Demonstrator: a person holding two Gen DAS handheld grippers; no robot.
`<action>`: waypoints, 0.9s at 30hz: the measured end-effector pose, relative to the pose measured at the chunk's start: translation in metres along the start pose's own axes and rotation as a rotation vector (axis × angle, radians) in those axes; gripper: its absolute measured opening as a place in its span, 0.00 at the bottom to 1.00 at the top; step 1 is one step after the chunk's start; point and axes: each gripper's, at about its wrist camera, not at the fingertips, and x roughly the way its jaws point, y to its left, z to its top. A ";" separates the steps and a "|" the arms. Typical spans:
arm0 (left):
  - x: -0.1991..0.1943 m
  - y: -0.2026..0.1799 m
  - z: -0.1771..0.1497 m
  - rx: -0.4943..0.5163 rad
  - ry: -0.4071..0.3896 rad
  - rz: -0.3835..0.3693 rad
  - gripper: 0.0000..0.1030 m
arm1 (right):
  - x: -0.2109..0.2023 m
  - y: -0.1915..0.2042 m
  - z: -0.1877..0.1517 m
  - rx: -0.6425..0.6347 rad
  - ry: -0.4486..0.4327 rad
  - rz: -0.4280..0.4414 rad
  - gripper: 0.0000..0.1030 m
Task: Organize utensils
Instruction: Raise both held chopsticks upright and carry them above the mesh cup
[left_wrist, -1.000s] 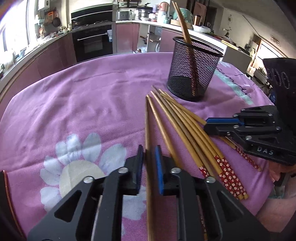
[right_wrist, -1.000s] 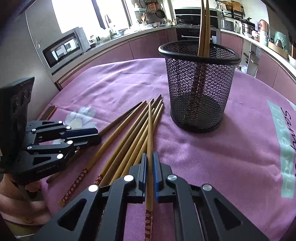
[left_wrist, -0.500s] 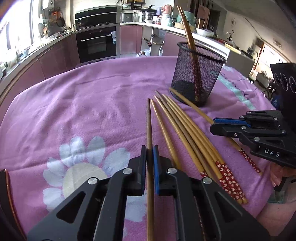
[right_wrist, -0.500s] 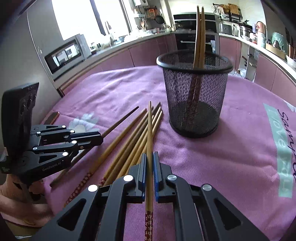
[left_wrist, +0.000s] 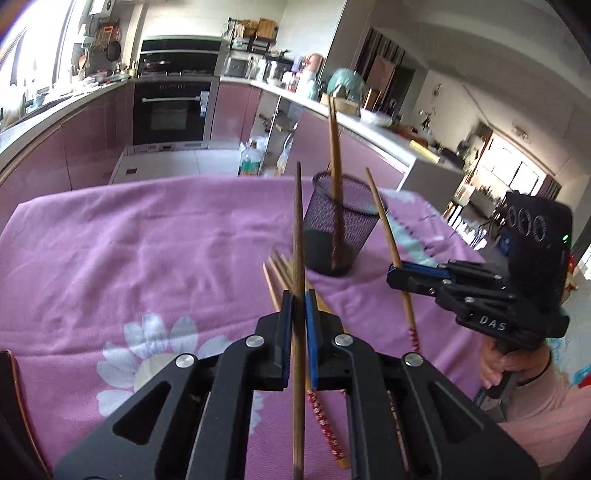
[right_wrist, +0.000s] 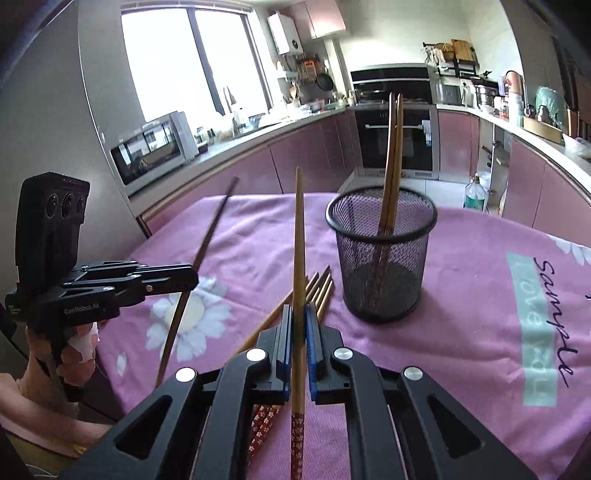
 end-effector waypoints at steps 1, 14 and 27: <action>-0.004 0.000 0.002 -0.004 -0.011 -0.012 0.07 | -0.002 0.000 0.001 0.002 -0.007 0.001 0.06; -0.044 -0.012 0.032 -0.008 -0.168 -0.076 0.07 | -0.028 -0.012 0.020 0.018 -0.122 -0.018 0.06; -0.037 -0.028 0.078 0.003 -0.233 -0.094 0.07 | -0.045 -0.022 0.055 0.009 -0.220 -0.050 0.06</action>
